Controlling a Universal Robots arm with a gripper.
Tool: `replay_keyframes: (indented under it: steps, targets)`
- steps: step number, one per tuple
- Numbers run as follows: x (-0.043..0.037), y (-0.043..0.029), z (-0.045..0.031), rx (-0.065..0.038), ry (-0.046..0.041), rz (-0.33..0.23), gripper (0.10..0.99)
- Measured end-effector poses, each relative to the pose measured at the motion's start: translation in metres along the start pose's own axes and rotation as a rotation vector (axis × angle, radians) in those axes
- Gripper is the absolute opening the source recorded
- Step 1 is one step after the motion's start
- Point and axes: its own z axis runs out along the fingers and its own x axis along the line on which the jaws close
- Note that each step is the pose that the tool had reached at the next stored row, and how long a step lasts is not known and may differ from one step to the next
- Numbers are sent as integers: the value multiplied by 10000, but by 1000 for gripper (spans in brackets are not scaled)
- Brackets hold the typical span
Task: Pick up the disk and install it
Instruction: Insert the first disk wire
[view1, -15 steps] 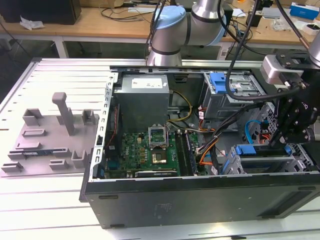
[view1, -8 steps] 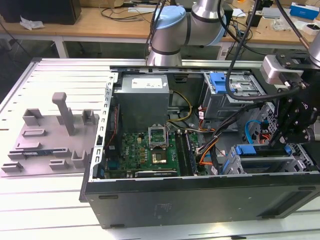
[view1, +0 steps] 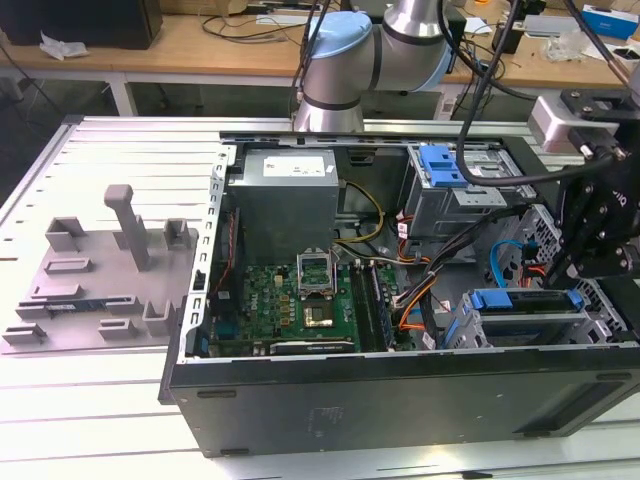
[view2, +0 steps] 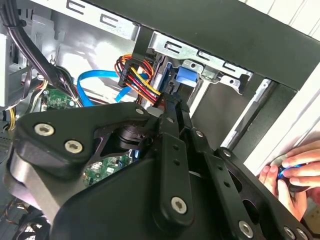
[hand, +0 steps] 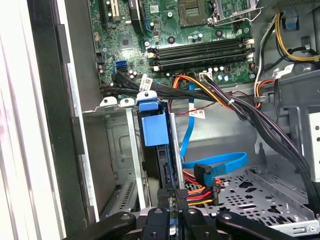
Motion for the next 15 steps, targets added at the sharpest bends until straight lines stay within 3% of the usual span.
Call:
replay_keyframes:
  steps: [15]
  targets:
    - [-36,4,-2,6,-2,-255,165]
